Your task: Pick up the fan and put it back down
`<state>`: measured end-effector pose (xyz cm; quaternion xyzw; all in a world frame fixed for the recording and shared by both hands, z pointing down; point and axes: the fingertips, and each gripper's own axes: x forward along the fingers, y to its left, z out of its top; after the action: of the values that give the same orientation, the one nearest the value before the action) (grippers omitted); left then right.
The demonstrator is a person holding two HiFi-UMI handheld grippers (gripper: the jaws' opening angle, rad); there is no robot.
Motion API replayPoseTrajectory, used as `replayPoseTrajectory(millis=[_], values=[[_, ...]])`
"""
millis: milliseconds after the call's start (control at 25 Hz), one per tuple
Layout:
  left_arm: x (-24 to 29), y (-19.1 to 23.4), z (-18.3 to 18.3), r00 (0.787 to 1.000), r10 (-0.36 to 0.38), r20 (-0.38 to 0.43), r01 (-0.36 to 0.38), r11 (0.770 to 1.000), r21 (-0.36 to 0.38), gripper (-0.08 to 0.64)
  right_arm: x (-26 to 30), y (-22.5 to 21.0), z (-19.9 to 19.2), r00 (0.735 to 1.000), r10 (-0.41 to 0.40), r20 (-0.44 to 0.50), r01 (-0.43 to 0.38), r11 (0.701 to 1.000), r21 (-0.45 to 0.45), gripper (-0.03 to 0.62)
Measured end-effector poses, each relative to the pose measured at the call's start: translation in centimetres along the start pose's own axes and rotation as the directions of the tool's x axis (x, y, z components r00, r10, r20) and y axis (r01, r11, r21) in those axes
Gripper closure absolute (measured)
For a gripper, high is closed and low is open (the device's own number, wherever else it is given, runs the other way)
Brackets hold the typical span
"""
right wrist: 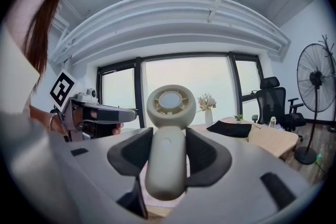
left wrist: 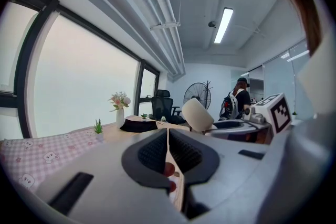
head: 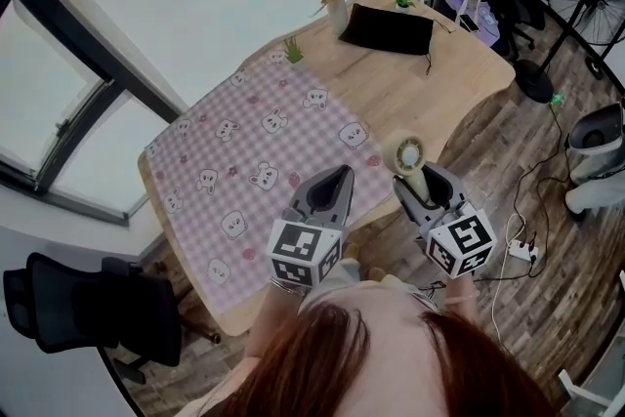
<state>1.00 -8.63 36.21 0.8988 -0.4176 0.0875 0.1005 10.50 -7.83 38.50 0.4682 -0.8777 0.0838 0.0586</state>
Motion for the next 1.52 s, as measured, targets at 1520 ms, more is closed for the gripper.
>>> replayPoseTrajectory(millis=[1520], values=[[3.6, 4.7, -1.5, 0.999, -0.028, -0.044, 0.026, 0.998, -0.048, 0.545, 8.5, -1.5, -5.0, 0.986, 0.0, -0.169, 0.005, 1.0, 0.029, 0.402]])
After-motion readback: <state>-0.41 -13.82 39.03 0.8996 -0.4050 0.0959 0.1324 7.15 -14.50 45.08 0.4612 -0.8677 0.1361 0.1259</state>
